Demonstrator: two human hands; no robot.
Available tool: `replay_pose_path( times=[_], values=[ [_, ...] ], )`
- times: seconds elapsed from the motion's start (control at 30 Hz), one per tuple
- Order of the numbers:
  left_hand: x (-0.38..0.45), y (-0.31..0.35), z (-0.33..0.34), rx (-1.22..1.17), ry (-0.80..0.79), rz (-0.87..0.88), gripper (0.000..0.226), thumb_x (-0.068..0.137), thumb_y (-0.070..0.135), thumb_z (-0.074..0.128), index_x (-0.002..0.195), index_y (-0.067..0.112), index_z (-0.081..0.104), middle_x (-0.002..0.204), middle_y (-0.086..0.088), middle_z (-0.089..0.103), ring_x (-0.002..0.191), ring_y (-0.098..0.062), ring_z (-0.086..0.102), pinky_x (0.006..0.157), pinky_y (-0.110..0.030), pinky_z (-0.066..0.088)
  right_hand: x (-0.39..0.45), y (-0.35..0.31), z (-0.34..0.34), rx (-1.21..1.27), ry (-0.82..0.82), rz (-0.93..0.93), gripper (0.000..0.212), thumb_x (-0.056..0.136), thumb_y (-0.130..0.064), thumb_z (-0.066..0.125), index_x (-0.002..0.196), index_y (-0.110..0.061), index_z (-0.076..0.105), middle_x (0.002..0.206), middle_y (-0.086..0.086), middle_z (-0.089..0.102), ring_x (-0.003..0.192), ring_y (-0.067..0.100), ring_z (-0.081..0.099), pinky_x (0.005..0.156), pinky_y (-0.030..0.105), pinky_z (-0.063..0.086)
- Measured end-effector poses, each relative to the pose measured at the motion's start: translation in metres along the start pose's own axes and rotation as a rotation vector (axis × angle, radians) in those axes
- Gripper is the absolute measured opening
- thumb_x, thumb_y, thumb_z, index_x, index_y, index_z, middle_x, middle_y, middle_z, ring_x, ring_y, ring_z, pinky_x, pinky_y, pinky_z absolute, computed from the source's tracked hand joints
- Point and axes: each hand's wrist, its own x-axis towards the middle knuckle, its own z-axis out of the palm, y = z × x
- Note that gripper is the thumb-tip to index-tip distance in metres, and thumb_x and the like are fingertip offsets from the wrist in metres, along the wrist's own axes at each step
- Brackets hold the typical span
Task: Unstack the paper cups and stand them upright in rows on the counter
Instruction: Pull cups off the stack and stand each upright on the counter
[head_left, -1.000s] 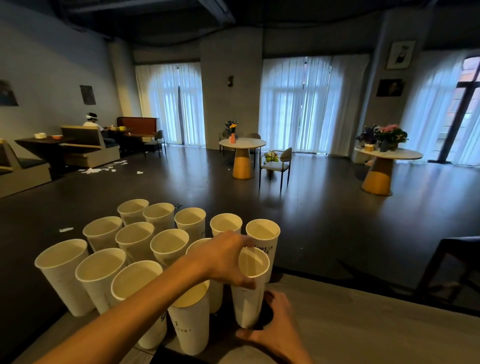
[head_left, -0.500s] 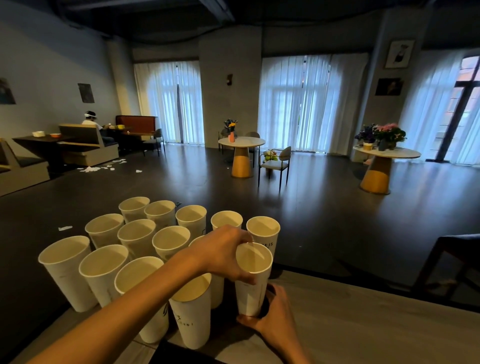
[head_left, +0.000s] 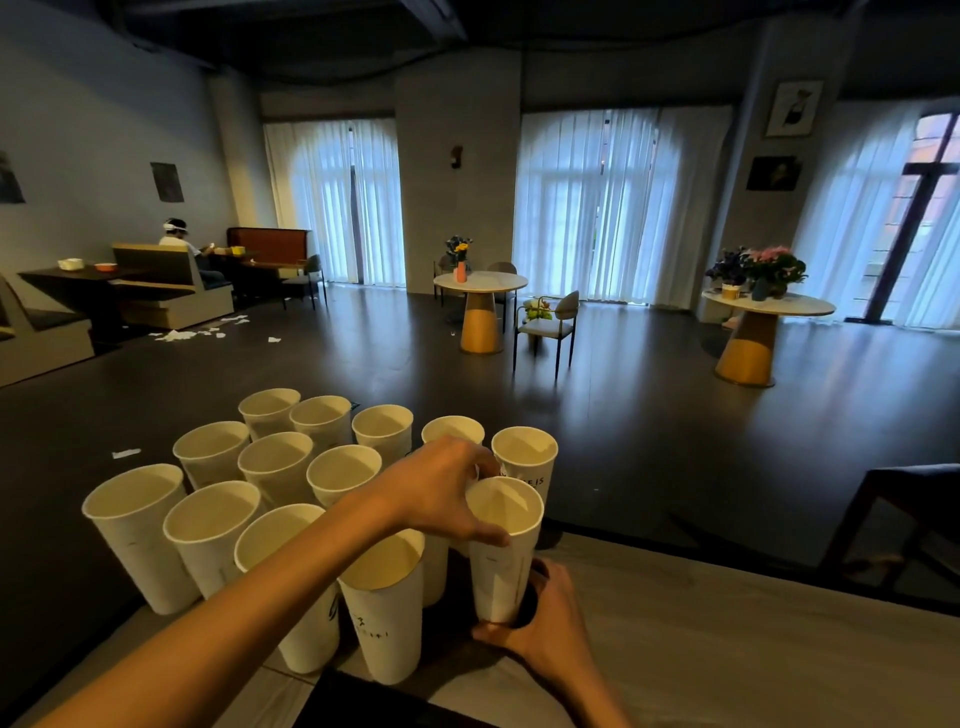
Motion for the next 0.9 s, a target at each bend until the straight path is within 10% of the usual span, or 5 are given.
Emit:
replay_pose_path(
  times=[0.5,0.9],
  values=[
    [-0.036,0.060,-0.009,-0.227,0.240,-0.006,0.047,0.078,0.044,0.079,0.119,0.026,0.064,0.111,0.012,0.067,0.099,-0.006,0.064,0.083,-0.026,0.059,-0.067,0.010,-0.069,0.117,-0.145,0.061,0.063,0.069,-0.035,0.086,0.123,-0.037,0.054,0.124,-0.015,0.054,0.115,0.006,0.055,0.091,0.024,0.048],
    [-0.012,0.174,0.063,-0.564,0.087,0.141,0.023,0.082,0.024,0.080,0.103,0.023,0.071,0.097,0.008,0.073,0.092,-0.002,0.069,0.081,-0.023,0.058,-0.165,0.025,-0.178,0.219,0.202,-0.056,0.041,0.081,-0.023,0.080,0.118,-0.025,0.063,0.110,-0.007,0.067,0.101,0.008,0.064,0.087,0.032,0.058]
  ],
)
